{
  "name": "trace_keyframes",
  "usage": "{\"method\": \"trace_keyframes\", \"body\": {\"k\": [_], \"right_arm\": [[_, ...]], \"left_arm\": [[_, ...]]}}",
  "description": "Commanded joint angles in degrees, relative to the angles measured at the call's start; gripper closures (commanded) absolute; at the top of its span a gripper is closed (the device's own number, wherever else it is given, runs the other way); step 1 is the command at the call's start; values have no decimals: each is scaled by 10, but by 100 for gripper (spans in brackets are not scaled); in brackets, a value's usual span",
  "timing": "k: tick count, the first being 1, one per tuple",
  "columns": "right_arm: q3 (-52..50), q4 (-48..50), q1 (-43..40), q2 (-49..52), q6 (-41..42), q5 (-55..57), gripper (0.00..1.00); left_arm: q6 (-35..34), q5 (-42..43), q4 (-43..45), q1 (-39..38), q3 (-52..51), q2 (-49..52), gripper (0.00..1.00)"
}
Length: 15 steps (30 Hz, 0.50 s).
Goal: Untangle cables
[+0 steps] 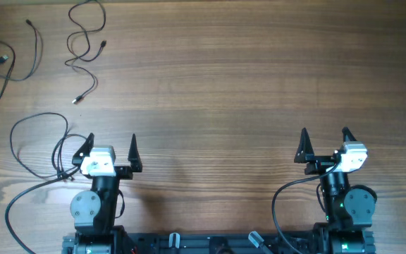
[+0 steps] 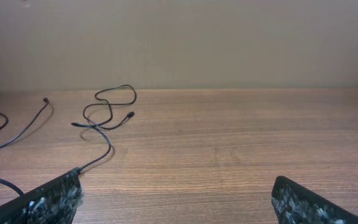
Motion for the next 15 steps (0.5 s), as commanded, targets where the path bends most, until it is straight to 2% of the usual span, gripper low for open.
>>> {"method": "trace_keyframes", "body": {"k": [1, 15], "right_arm": [[-2, 3, 3, -8, -2, -7, 0], [-2, 3, 3, -8, -1, -7, 0]], "left_arm": [[13, 7, -3, 1, -3, -6, 0], [13, 7, -3, 1, -3, -6, 0]]}}
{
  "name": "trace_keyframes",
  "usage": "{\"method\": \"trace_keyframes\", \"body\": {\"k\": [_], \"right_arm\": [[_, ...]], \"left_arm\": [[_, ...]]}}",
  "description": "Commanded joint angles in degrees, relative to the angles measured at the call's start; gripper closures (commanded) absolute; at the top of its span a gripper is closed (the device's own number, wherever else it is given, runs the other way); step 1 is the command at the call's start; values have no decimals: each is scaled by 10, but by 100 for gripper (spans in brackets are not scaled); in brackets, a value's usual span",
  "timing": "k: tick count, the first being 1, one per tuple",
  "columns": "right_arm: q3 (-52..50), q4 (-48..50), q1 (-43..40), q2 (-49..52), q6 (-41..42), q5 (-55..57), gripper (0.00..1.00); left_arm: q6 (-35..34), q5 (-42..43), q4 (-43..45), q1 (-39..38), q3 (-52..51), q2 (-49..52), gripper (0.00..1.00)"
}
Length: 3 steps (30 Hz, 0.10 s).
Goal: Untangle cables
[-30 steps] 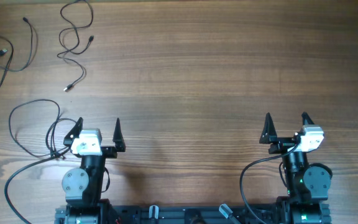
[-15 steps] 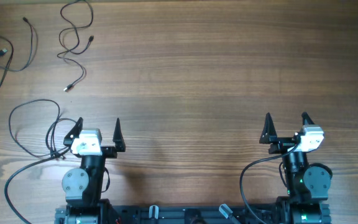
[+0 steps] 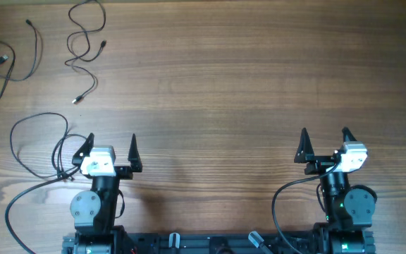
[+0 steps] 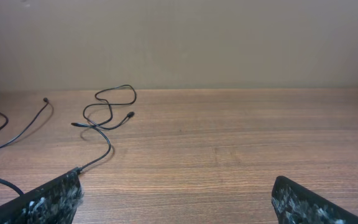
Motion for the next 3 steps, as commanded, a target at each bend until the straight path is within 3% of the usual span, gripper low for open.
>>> {"method": "trace_keyframes", "body": {"k": [1, 3], "right_arm": [[-2, 3, 3, -8, -2, -7, 0], [-2, 3, 3, -8, -2, -7, 0]], "left_arm": [[13, 7, -3, 1, -3, -6, 0], [13, 7, -2, 1, -3, -6, 0]]}}
